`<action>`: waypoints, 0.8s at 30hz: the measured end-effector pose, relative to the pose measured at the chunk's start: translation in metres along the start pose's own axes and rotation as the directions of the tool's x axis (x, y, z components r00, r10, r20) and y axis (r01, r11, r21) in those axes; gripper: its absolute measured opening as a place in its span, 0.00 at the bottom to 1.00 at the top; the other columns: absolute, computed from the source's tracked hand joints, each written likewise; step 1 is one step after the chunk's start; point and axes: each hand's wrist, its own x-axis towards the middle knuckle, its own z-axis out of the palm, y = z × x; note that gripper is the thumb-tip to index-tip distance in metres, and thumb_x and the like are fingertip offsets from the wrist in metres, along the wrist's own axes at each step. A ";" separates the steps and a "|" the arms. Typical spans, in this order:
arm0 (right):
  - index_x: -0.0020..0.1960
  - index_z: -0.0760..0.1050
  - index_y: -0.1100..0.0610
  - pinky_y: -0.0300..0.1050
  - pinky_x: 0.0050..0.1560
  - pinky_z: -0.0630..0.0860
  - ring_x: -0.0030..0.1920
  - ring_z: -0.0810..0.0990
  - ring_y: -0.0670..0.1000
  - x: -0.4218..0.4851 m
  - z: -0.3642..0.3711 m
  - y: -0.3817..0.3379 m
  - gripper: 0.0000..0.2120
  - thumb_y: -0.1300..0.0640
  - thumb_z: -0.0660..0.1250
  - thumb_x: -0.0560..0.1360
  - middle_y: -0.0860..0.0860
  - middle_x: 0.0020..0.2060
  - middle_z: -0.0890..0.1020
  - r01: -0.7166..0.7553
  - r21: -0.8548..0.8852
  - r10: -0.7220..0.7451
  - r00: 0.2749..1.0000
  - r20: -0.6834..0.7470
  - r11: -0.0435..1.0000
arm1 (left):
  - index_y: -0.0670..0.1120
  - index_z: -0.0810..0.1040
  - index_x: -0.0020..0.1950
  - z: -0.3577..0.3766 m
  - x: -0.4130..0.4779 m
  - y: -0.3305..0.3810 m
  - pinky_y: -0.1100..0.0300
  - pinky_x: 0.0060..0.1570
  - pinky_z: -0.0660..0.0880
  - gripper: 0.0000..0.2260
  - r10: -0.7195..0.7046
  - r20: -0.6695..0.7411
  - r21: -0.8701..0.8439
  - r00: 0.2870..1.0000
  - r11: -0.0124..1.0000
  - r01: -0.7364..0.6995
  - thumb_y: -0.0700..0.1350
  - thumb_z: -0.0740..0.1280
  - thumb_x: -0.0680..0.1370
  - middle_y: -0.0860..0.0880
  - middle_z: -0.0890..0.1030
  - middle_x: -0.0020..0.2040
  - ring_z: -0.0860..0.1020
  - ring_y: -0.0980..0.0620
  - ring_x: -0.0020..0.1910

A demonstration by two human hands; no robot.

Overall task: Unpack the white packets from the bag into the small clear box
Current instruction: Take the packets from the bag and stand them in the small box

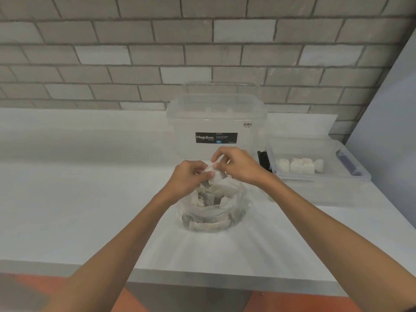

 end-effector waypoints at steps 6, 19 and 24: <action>0.57 0.75 0.52 0.31 0.45 0.70 0.43 0.72 0.40 -0.010 0.002 -0.002 0.13 0.61 0.69 0.73 0.48 0.52 0.75 0.153 -0.090 -0.162 0.981 -0.104 0.984 | 0.40 0.79 0.50 -0.006 -0.003 0.008 0.61 0.42 0.78 0.08 -0.186 -0.064 -0.431 0.981 0.891 0.140 0.44 0.71 0.76 0.44 0.84 0.40 0.83 0.51 0.39; 0.47 0.81 0.52 0.41 0.45 0.77 0.40 0.80 0.46 -0.010 -0.003 -0.001 0.02 0.56 0.69 0.75 0.46 0.40 0.83 0.079 0.165 -0.023 0.949 -0.314 0.983 | 0.43 0.80 0.48 -0.011 0.001 0.016 0.61 0.45 0.78 0.07 -0.237 -0.007 -0.620 0.972 0.763 0.182 0.46 0.68 0.78 0.47 0.83 0.44 0.81 0.52 0.41; 0.43 0.81 0.56 0.39 0.36 0.75 0.33 0.76 0.47 -0.010 -0.023 0.003 0.02 0.60 0.72 0.74 0.49 0.34 0.80 -0.079 0.702 0.282 0.943 -0.178 0.708 | 0.44 0.81 0.50 -0.009 0.012 0.030 0.63 0.40 0.76 0.04 -0.173 -0.195 -0.538 0.965 0.842 0.043 0.43 0.69 0.77 0.48 0.82 0.41 0.80 0.53 0.38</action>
